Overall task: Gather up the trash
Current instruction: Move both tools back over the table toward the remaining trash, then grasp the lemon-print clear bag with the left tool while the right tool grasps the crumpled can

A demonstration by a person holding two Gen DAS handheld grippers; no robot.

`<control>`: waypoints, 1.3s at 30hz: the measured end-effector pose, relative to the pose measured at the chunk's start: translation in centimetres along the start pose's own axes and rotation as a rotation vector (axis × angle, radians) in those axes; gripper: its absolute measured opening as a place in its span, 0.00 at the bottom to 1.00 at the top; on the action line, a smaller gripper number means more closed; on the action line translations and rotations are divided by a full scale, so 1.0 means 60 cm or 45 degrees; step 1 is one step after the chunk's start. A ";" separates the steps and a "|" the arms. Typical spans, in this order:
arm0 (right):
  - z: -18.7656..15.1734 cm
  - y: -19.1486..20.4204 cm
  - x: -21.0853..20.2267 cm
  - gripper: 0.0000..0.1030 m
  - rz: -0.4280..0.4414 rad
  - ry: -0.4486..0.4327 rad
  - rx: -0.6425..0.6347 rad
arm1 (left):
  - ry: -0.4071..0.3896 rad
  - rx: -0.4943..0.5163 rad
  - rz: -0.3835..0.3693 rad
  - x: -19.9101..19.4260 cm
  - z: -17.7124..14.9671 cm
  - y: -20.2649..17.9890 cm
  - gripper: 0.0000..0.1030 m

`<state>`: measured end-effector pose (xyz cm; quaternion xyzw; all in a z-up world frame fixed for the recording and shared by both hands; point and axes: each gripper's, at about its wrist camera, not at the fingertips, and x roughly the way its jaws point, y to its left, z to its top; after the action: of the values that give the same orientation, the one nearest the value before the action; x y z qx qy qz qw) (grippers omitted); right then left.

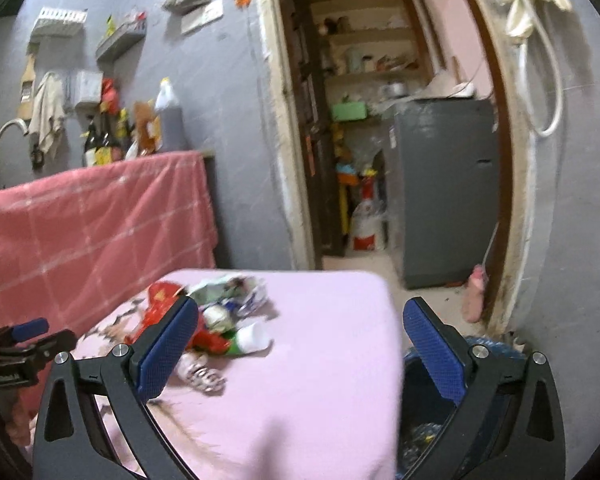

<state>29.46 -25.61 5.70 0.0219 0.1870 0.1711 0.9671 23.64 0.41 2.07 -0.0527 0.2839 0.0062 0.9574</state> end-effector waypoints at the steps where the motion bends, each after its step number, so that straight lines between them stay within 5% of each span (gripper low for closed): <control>1: -0.003 0.007 0.007 1.00 0.018 0.029 -0.013 | 0.021 0.011 0.000 0.005 -0.001 0.001 0.97; 7: -0.024 0.039 0.039 1.00 0.080 0.167 -0.075 | 0.081 0.053 0.004 0.026 -0.014 0.007 0.96; 13: -0.041 0.064 0.074 0.97 0.147 0.301 -0.110 | 0.129 0.086 -0.015 0.052 -0.017 0.009 0.77; 21: -0.062 0.097 0.138 0.84 0.179 0.472 -0.122 | 0.231 0.054 -0.128 0.087 -0.014 0.023 0.36; 30: -0.068 0.112 0.181 0.66 0.202 0.555 -0.095 | 0.203 0.042 -0.178 0.091 -0.003 0.031 0.09; 39: -0.073 0.134 0.185 0.37 0.259 0.579 -0.149 | 0.159 -0.009 -0.154 0.072 -0.003 0.032 0.00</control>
<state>34.94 -14.37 -1.44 -0.0544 0.3862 0.2786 0.8776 27.07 2.25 -0.61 -0.0734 0.3393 -0.0538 0.9362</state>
